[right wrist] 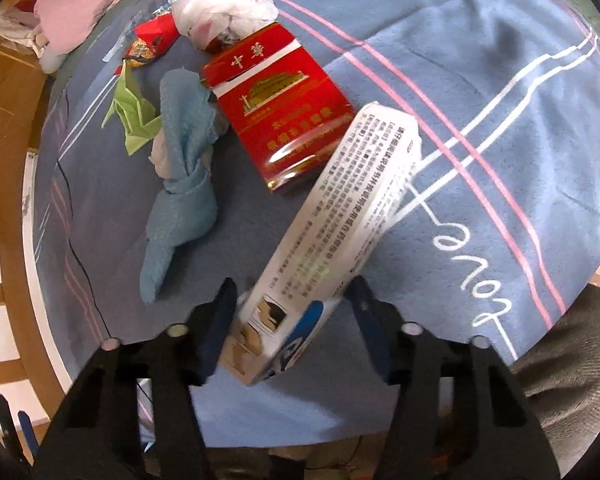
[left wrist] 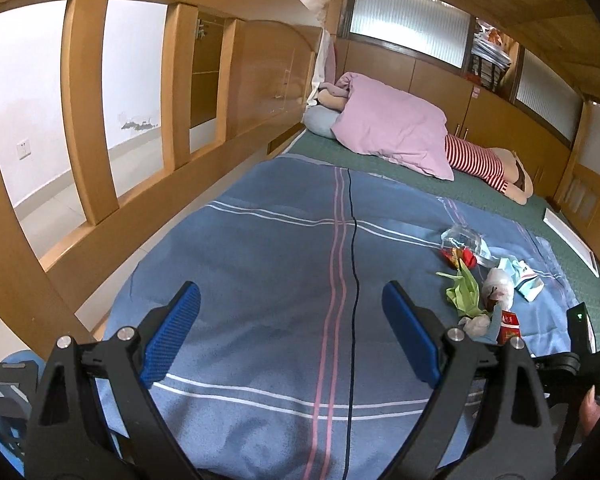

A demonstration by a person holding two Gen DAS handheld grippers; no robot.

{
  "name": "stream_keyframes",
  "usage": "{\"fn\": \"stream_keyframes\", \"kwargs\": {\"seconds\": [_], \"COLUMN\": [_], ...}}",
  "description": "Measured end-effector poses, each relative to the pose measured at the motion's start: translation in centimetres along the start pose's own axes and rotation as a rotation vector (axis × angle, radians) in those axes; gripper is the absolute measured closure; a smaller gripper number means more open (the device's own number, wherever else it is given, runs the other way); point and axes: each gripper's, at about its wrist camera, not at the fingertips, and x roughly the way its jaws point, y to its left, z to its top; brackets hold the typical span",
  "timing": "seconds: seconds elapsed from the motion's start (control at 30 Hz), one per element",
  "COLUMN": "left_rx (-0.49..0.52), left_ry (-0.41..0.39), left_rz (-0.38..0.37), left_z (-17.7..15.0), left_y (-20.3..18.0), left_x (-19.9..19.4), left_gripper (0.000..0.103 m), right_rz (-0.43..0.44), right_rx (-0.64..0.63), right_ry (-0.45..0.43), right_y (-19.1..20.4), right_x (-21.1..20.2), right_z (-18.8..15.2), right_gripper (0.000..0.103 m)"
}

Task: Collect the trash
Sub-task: 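Lift the white medicine box with the right gripper while the left gripper grasps the blue cloth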

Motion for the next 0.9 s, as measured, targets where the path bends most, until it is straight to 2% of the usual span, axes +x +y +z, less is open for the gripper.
{"fn": "stream_keyframes", "kwargs": {"seconds": [0.1,0.3,0.47,0.63,0.73,0.8,0.9], "left_rx": [0.013,0.064,0.165,0.326,0.401,0.441,0.451], "left_ry": [0.0,0.003,0.029,0.068,0.091,0.113,0.153], "left_rz": [-0.004,-0.025,-0.094,-0.169,-0.222,-0.279,-0.339], "left_z": [-0.1,-0.5,-1.4,-3.8,-5.3,-6.2,-7.0], "left_y": [-0.5,-2.1,-5.0,-10.8,-14.6,-17.3,-19.7], "left_x": [-0.1,-0.2,0.1,1.0,2.0,3.1,5.1], "left_gripper": [0.011,0.011,0.011,0.009,0.009,0.009,0.009], "right_rz": [0.02,0.071,0.094,0.097,0.099,0.105,0.123], "right_rx": [-0.025,-0.049,-0.079,-0.084,-0.053,-0.035,-0.004], "right_ry": [0.011,0.013,-0.034,-0.116,-0.141,-0.157,-0.164], "right_y": [-0.9,-3.2,-5.4,-8.7,-10.1,-11.2,-13.3], "right_x": [-0.7,-1.6,-3.8,-6.3,-6.5,-6.6,-6.8], "right_z": [-0.1,-0.7,-1.4,-1.3,0.1,0.7,1.2], "right_gripper": [0.073,0.073,0.075,0.075,0.075,0.075,0.075]}}
